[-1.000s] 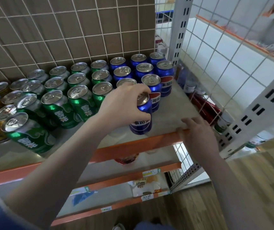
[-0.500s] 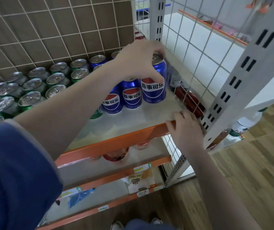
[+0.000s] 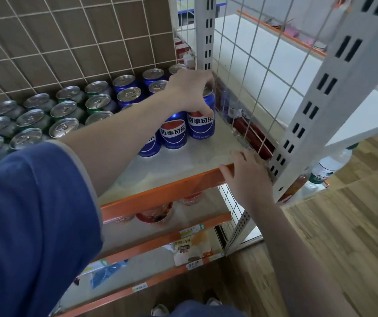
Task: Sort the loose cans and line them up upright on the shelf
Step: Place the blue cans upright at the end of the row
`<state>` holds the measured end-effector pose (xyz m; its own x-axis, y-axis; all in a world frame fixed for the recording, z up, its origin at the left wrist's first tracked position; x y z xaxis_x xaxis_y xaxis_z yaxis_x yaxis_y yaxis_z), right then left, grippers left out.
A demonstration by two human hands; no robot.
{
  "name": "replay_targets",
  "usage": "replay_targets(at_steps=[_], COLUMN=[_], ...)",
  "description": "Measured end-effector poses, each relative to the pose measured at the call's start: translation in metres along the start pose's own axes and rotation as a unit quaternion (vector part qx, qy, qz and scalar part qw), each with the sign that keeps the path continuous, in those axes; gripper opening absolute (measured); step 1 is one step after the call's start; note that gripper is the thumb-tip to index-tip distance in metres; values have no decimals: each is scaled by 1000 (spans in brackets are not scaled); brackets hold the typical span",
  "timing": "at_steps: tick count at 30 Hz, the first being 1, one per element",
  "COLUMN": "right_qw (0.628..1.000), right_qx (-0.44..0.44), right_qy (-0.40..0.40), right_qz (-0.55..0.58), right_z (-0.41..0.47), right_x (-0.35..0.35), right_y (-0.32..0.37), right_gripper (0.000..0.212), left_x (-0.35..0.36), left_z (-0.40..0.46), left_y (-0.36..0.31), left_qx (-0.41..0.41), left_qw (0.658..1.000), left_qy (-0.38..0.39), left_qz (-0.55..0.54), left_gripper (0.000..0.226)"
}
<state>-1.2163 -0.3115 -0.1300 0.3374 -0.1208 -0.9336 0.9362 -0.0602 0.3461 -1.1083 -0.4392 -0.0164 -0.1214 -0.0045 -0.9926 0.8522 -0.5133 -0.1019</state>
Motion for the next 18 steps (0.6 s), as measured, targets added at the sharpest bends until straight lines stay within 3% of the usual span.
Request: replay_targets(at_steps=[8, 18], right_qw=[1000, 1000], right_qx=[0, 10], right_qy=[-4, 6], right_qz=[-9, -9], right_z=[0, 2], right_x=[0, 2], right_y=[0, 0], right_gripper=[39, 43], left_x=[9, 6], left_z=[-4, -9], left_y=[1, -11], left_qx=[12, 15], left_qw=[1000, 992], left_qy=[-14, -48], left_qz=[8, 115], left_gripper=[64, 52])
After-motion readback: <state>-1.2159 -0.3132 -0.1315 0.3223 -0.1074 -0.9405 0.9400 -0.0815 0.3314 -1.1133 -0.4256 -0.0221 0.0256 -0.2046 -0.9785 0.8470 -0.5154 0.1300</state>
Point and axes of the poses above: each hand's wrist, its own z-axis towards the middle knuckle, its own x-axis out of the palm, y = z × x, the point moved 9 cm from there along z, towards the middle knuckle, and after that the axes turned 5 degrees about x, right-handed, at the moved point
